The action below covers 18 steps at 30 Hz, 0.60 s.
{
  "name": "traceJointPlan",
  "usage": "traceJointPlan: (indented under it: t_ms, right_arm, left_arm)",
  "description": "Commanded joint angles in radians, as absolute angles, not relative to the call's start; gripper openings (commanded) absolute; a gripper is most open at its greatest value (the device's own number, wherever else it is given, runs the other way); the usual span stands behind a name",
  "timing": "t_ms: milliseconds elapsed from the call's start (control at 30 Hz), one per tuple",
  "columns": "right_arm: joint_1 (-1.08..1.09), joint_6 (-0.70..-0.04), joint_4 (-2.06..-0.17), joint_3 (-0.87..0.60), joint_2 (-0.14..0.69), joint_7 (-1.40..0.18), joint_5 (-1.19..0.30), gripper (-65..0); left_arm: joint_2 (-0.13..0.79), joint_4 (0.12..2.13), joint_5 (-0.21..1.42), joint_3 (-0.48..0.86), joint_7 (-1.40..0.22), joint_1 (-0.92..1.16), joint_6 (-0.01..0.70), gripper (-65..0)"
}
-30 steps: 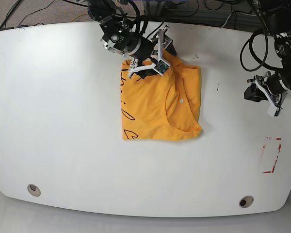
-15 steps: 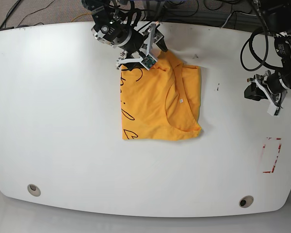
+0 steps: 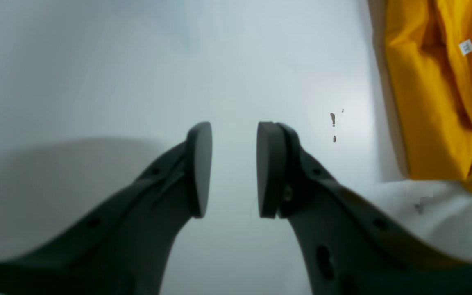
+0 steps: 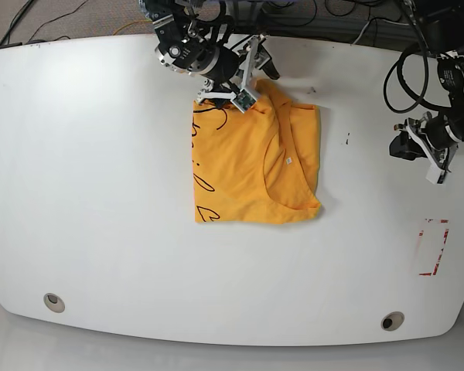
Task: Layout the t-shirt on the table in an organized manner, then fold the t-shirt properly
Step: 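Drag the folded shirt with the right gripper and lay it flat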
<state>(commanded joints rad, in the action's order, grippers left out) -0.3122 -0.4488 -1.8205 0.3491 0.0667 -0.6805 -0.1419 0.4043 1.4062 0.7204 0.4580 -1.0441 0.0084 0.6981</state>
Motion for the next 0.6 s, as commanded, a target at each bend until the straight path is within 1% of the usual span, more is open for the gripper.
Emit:
traceJointPlan:
  t_ms: [167,367,433,467,500,533,567,600]
  right_arm:
    - [-0.266,-0.444,-1.797,0.349,0.07,-0.685,-0.2,-24.1]
    - [-0.237,-0.443,-1.759,0.349,0.064,-0.684,-0.209,-24.7]
    - [-0.234,-0.443,-1.748,0.349,0.064,-0.682,-0.209,-27.7]
    - [-0.232,-0.443,-1.742,0.349,0.064,-0.682,-0.209,-30.8]
    - [-0.232,-0.443,-1.735,0.349,0.062,-0.682,-0.209,-34.6]
    - [-0.229,-0.443,-1.728,0.349,0.062,-0.682,-0.209,-39.8]
    - [-0.225,-0.443,-1.727,0.349,0.062,-0.682,-0.209,-42.6]
    - [-0.22,-0.443,-1.725,0.349,0.062,-0.682,-0.209,-46.9]
  left_arm:
    - [0.404,1.411,0.722,0.458,-1.044,0.027,0.698,-47.4]
    - [0.404,1.411,0.72,0.46,-1.044,0.028,0.698,-47.4]
    - [0.404,1.411,0.722,0.46,-1.044,0.028,0.698,-47.4]
    - [0.404,1.411,0.722,0.46,-1.044,0.028,0.698,-47.4]
    - [0.404,1.411,0.722,0.461,-1.044,0.028,0.698,-47.4]
    - [0.404,1.411,0.72,0.461,-1.044,0.028,0.698,-47.4]
    - [0.404,1.411,0.72,0.461,-1.044,0.028,0.698,-47.4]
    - [0.404,1.411,0.72,0.461,-1.044,0.028,0.698,-47.4]
